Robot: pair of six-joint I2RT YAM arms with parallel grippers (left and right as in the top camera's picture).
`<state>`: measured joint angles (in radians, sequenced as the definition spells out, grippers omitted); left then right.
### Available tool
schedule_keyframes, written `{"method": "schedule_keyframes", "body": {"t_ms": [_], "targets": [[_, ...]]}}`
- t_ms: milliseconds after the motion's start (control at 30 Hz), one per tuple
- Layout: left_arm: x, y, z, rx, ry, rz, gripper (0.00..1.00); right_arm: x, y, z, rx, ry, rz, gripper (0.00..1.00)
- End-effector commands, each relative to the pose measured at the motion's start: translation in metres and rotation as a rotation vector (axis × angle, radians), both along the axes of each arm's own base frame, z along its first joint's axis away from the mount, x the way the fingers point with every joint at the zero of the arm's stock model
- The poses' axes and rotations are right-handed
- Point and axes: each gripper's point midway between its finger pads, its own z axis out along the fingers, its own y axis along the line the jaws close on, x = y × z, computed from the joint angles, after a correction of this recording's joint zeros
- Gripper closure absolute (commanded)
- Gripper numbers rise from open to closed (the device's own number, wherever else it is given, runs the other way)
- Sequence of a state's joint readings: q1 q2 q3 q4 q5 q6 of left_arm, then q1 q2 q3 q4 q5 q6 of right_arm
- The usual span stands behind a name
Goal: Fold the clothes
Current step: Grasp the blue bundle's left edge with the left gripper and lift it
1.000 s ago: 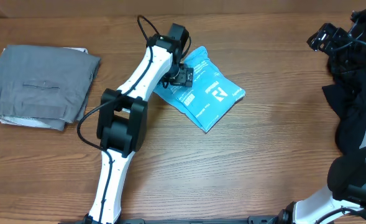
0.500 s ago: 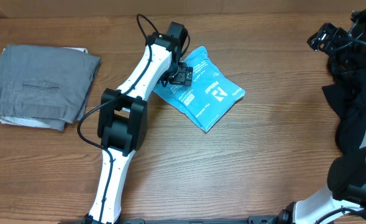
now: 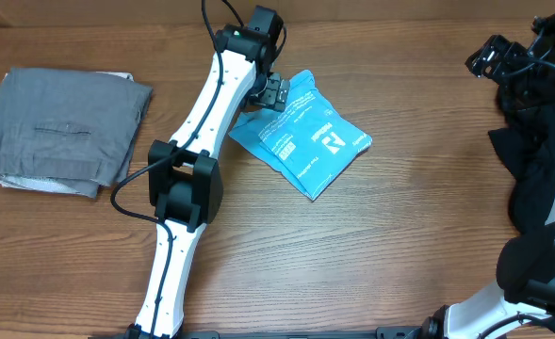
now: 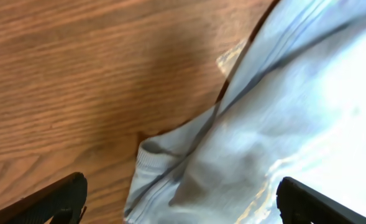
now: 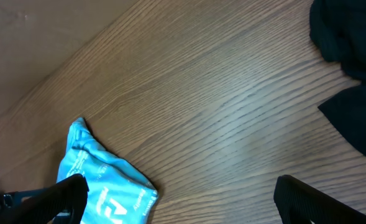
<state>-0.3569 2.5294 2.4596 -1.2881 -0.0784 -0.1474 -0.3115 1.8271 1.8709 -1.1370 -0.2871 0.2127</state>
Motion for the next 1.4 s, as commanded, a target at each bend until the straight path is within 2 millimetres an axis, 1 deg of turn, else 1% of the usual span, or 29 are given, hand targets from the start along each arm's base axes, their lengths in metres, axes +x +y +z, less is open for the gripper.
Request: {"method": "schedule_keyframes", "body": {"t_ms": [0, 133, 300, 667, 767, 800, 867, 1200, 1367], "targets": [[-0.003, 0.003, -0.014, 0.0, 0.044, -0.055, 0.0, 0.001, -0.001, 0.001, -0.006, -0.005, -0.003, 0.0], [-0.01, 0.004, -0.026, 0.008, 0.08, -0.068, 0.0, 0.001, -0.001, 0.001, -0.006, -0.005, -0.003, 0.0], [-0.023, -0.01, -0.037, -0.083, 0.145, -0.151, 0.0, 0.001, -0.001, 0.001, -0.006, -0.005, -0.003, 0.0], [-0.019, -0.01, -0.061, -0.082, 0.134, -0.129, 0.0, 0.001, -0.001, 0.001, -0.006, -0.005, -0.003, 0.0], [-0.018, -0.003, -0.067, -0.045, 0.124, -0.12, 0.0, 0.001, -0.001, 0.001, -0.006, -0.005, -0.003, 0.0], [-0.016, 0.005, -0.07, 0.004, 0.116, -0.11, 0.0, 0.001, -0.001, 0.001, -0.006, -0.005, -0.003, 0.0], [-0.017, 0.012, -0.073, 0.041, 0.115, -0.102, 0.0, 0.001, -0.001, 0.001, -0.006, -0.005, -0.003, 0.0], [-0.021, 0.014, -0.091, 0.052, 0.124, -0.101, 0.0, 0.001, -0.001, 0.001, -0.006, -0.005, -0.003, 0.0], [-0.031, 0.017, -0.11, 0.05, 0.152, -0.075, 0.0, 0.001, -0.001, 0.001, -0.006, -0.005, -0.003, 0.0]]}}
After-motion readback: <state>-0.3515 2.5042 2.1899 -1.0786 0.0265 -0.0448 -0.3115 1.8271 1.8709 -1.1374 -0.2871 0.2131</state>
